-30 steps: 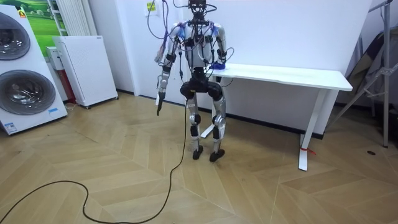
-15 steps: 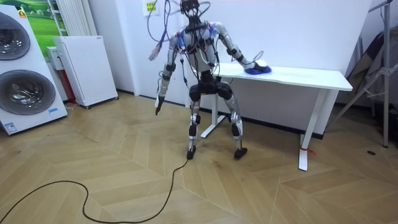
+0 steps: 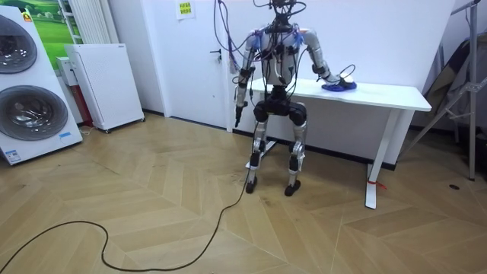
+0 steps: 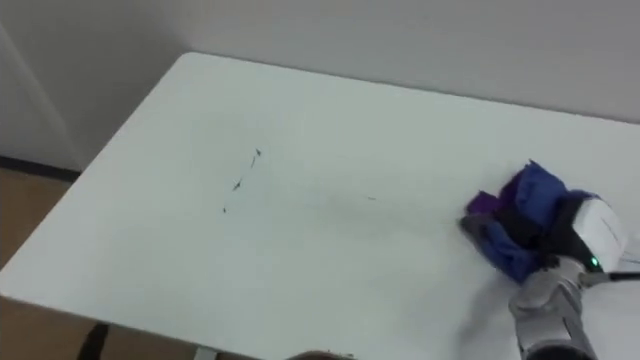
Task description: Wipe table
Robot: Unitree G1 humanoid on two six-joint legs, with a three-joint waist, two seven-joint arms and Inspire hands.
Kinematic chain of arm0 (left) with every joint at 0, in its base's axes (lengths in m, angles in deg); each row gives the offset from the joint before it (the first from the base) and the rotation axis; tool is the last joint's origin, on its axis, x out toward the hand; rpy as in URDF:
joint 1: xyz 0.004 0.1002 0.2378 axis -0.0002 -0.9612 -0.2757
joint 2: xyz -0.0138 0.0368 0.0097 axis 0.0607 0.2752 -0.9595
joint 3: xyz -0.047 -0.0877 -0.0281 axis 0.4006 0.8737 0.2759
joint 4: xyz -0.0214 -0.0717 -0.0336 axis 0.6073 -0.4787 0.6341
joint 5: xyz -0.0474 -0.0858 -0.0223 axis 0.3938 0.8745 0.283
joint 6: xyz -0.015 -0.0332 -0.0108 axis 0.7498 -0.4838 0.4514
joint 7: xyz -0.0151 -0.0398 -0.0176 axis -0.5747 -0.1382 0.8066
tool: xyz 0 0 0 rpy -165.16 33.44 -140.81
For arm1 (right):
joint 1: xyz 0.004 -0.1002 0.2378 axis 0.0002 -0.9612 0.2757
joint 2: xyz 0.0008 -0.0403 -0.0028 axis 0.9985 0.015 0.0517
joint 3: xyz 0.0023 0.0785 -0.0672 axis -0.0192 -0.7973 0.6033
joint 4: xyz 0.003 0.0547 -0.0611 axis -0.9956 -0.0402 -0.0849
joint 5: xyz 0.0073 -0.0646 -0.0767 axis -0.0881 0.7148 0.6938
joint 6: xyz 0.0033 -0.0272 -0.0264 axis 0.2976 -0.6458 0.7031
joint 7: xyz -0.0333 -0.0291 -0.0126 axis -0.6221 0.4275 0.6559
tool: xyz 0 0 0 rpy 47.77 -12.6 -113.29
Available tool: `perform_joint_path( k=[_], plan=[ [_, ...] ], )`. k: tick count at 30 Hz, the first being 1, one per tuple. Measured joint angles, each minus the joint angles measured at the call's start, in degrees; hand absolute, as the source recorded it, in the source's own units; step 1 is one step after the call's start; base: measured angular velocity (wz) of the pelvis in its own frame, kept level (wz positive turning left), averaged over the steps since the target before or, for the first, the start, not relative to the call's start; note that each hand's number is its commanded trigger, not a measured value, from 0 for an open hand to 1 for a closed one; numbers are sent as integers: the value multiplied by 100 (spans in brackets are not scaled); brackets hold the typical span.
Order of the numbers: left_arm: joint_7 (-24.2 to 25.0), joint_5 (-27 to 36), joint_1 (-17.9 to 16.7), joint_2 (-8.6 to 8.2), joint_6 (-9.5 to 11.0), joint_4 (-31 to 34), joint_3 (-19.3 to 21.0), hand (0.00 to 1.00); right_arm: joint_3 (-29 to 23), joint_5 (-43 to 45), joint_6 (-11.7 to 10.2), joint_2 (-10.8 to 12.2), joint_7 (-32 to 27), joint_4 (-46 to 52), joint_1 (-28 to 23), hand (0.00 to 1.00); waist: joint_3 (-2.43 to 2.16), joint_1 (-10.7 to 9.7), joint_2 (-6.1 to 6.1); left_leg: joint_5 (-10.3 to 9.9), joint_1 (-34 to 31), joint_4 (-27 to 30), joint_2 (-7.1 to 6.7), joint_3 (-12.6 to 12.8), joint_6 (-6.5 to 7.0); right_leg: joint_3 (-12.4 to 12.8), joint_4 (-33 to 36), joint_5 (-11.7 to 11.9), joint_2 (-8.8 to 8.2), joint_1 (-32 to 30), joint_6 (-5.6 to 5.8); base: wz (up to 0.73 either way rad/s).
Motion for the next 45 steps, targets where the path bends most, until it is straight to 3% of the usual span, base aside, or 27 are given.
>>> perform_joint_path(
  k=[1, 3, 5, 6, 9, 11, 12, 13, 15, 17, 20, 24, 27, 29, 30, 31, 32, 33, 34, 35, 37, 38, 39, 42, 44, 45],
  plan=[
    [30, 2, -146, -2, -9, 9, 8, 0, 190, 200, 28, 36, 63, 84, 153, 100, 18, 191, 74, 17, -9, -103, -291, -111, 126, 342, -82, 93, 116, -39, 16, -85],
    [55, 11, -386, 2, -82, 31, 21, 0, 469, 470, 4, 36, 118, 183, 355, 100, 8, 311, 219, 28, 1, -223, -375, -80, 181, 364, -237, 255, 172, -98, 42, -62],
    [55, 145, -692, 63, -119, -9, 32, 0, 534, 614, -45, 51, 38, 292, 316, 100, 7, 293, 201, 86, 38, -467, -462, -68, 237, 395, -417, 347, 147, -77, 126, 4],
    [54, 176, -748, 82, -121, -38, 38, 0, 527, 617, -106, 45, -19, 285, 265, 100, -12, 277, 204, 109, 40, -514, -471, -74, 249, 382, -460, 369, 139, -60, 112, 17],
    [23, 351, -862, 142, -241, -299, 83, 0, 522, 581, -569, 28, -470, 85, -189, 100, -1, 109, 135, 180, 257, -804, -504, -210, 263, 260, -783, 429, 127, 258, 114, 33],
    [1, 326, -851, 159, -234, -317, 178, 0, 414, 360, -866, 28, -821, -121, -555, 100, -9, -96, 20, 189, 416, -950, -520, -375, 277, 11, -1052, 417, 82, 573, 162, 58],
    [-4, 303, -847, 157, -231, -318, 191, 0, 341, 363, -939, 27, -897, -158, -666, 100, -27, -163, -12, 195, 446, -994, -526, -399, 287, -44, -1110, 418, 68, 657, 181, 59],
    [-5, 145, -814, 158, -231, -333, 232, 0, 122, 338, -1043, 24, -1039, -209, -914, 100, -78, -261, -82, 209, 478, -1054, -544, -410, 310, -131, -1194, 415, 33, 784, 218, 44],
    [-20, 28, -802, 175, -201, -331, 280, 0, -181, 150, -1074, 22, -1171, -268, -1202, 100, -118, -318, -144, 209, 552, -1078, -557, -393, 327, -231, -1288, 433, 18, 952, 249, 23],
    [-54, -59, -791, 179, -198, -320, 467, 0, -571, 63, -1087, -4, -1268, -425, -1427, 100, -152, -389, -190, 194, 665, -1168, -558, -349, 352, -555, -1303, 435, -29, 1068, 248, 10],
    [-72, -59, -780, 206, -199, -294, 654, 0, -840, -35, -1086, -65, -1269, -517, -1613, 100, -157, -391, -197, 179, 857, -1289, -567, -350, 377, -636, -1400, 439, -33, 1251, 250, 4],
    [-73, -57, -738, 241, -177, -195, 586, 0, -806, -35, -1067, -73, -1173, -446, -1582, 100, -153, -338, -188, 177, 857, -1307, -569, -330, 382, -681, -1449, 445, -33, 1257, 259, -6],
    [-66, -57, -598, 204, -160, -209, 343, 0, -666, -21, -755, 13, -1110, -386, -1157, 100, -110, -282, -109, 176, 857, -1286, -549, -252, 379, -759, -1461, 489, -16, 1203, 222, -32],
    [-59, -69, -393, 98, -148, -233, 127, 0, -380, 39, -267, 74, -921, -279, -627, 100, -38, -9, -8, 175, 800, -1279, -548, -293, 379, -757, -1418, 637, 35, 999, 118, -69],
    [-52, -68, -329, 83, -147, -256, 72, 0, -248, 132, -137, 88, -818, -214, -477, 100, -21, 23, 8, 175, 752, -1260, -551, -327, 379, -760, -1415, 666, 48, 945, 90, -65],
    [-45, -61, -193, 78, -141, -333, -25, 0, 100, 395, 90, 180, -555, 4, -159, 100, -14, 74, 9, 184, 607, -1236, -553, -339, 367, -771, -1373, 705, 56, 753, 34, -62],
    [-29, -61, -3, 76, -124, -473, -107, 0, 599, 681, 229, 272, -311, 159, 195, 100, -7, 305, -1, 191, 494, -1212, -560, -336, 346, -779, -1327, 755, 83, 547, -44, -68],
    [-15, -55, 55, 76, -126, -486, -125, 0, 909, 810, 266, 334, -175, 187, 438, 100, -2, 388, -23, 192, 419, -1169, -561, -355, 347, -814, -1295, 766, 95, 448, -71, -57],
    [19, -50, 162, 81, -141, -488, -200, 0, 1351, 1132, 276, 464, 73, 246, 902, 100, 71, 484, -29, 222, 282, -1117, -557, -446, 316, -909, -1286, 747, 105, 330, -123, -5],
    [72, -53, 226, 85, -134, -483, -333, 0, 1677, 1456, 258, 659, 260, 305, 1303, 100, 115, 534, -29, 288, 148, -1119, -559, -568, 271, -963, -1275, 724, 111, 232, -160, 22],
    [196, -53, 253, 71, -146, -488, -395, 0, 1870, 1785, 100, 792, 483, 415, 1567, 100, 131, 718, -10, 362, 59, -1143, -550, -759, 211, -1035, -1271, 713, 132, 202, -242, 55],
    [221, -38, 182, 78, -148, -478, -378, 0, 1871, 1803, -30, 792, 554, 427, 1621, 100, 127, 877, -11, 391, 32, -1163, -547, -866, 188, -1064, -1256, 668, 134, 210, -249, 65],
    [222, -38, 126, 85, -149, -457, -362, 0, 1868, 1802, -41, 783, 580, 426, 1630, 100, 125, 913, -19, 415, 22, -1182, -550, -909, 182, -1064, -1248, 645, 132, 210, -240, 72],
    [257, -10, -248, 86, -337, -436, -313, 0, 1802, 1687, -139, 701, 631, 230, 1530, 100, 116, 960, -43, 501, -14, -1236, -569, -896, 188, -1046, -1246, 588, 94, 204, -178, 42],
    [295, 8, -368, 102, -396, -567, -213, 0, 1685, 1441, -393, 610, 447, 207, 1229, 100, 113, 888, -48, 501, 27, -1236, -583, -881, 190, -1070, -1296, 570, 78, 287, -148, 17],
    [294, 12, -392, 130, -396, -680, -133, 0, 1539, 1240, -630, 601, 209, 86, 986, 100, 107, 785, -65, 502, 120, -1250, -601, -870, 192, -1095, -1364, 544, 64, 413, -107, 43]
  ],
)
